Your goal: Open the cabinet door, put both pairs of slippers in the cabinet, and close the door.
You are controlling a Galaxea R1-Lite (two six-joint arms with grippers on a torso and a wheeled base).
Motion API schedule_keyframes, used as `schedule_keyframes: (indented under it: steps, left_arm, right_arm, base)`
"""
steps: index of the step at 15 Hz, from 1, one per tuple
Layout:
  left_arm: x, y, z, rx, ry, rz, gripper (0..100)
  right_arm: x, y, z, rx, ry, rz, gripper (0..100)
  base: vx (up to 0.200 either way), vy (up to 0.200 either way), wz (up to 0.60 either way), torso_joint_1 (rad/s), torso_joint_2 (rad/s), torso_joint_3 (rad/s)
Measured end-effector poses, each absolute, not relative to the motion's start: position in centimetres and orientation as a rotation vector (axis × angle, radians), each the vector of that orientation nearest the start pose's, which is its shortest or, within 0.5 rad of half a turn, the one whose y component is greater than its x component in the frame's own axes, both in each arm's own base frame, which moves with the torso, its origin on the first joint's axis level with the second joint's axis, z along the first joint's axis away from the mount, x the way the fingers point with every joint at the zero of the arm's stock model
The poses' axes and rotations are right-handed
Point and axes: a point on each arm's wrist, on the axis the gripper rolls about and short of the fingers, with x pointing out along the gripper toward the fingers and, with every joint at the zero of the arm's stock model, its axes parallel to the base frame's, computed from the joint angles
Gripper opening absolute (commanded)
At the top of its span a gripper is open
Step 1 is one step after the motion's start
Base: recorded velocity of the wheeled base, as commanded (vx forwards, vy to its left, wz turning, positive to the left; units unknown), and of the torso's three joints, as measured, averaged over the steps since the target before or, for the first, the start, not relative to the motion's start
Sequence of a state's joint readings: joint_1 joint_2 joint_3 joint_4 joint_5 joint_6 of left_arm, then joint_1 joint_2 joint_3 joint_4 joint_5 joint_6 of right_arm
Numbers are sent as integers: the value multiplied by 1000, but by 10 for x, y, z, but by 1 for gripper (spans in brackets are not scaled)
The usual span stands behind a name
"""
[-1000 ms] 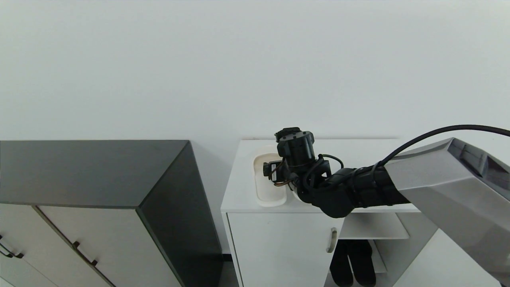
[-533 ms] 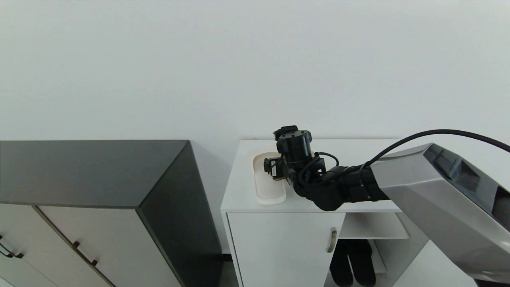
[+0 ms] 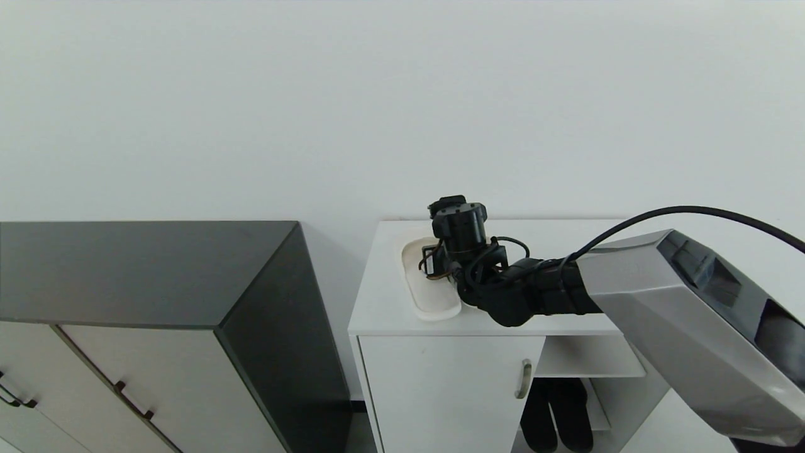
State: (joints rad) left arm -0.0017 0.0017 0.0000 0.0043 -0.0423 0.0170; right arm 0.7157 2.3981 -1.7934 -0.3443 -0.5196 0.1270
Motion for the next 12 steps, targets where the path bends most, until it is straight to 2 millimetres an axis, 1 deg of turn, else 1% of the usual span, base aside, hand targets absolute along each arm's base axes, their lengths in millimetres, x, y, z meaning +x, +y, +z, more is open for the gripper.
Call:
schedule_keyframes:
  steps: [3, 5, 8, 10, 12]
  left_arm:
    - [-23, -1, 75, 17, 6, -43, 0]
    - [-23, -1, 75, 16, 6, -43, 0]
    - [-23, -1, 75, 16, 6, -43, 0]
    - [-23, -1, 75, 16, 5, -43, 0]
    - [-23, -1, 75, 16, 5, -43, 0]
  right_arm:
    - [384, 320, 147, -19, 217, 183, 0]
    - [376, 316, 153, -20, 222, 187, 0]
    - [351, 303, 155, -34, 250, 199, 0]
    - [330, 290, 152, -34, 248, 216, 0]
    - [306, 274, 153, -19, 230, 256, 0]
  base:
    - [0, 0, 0, 0, 0, 0]
    - [0, 0, 0, 0, 0, 0]
    - [0, 0, 0, 0, 0, 0]
    - [0, 0, 0, 0, 0, 0]
    - [0, 0, 0, 0, 0, 0]
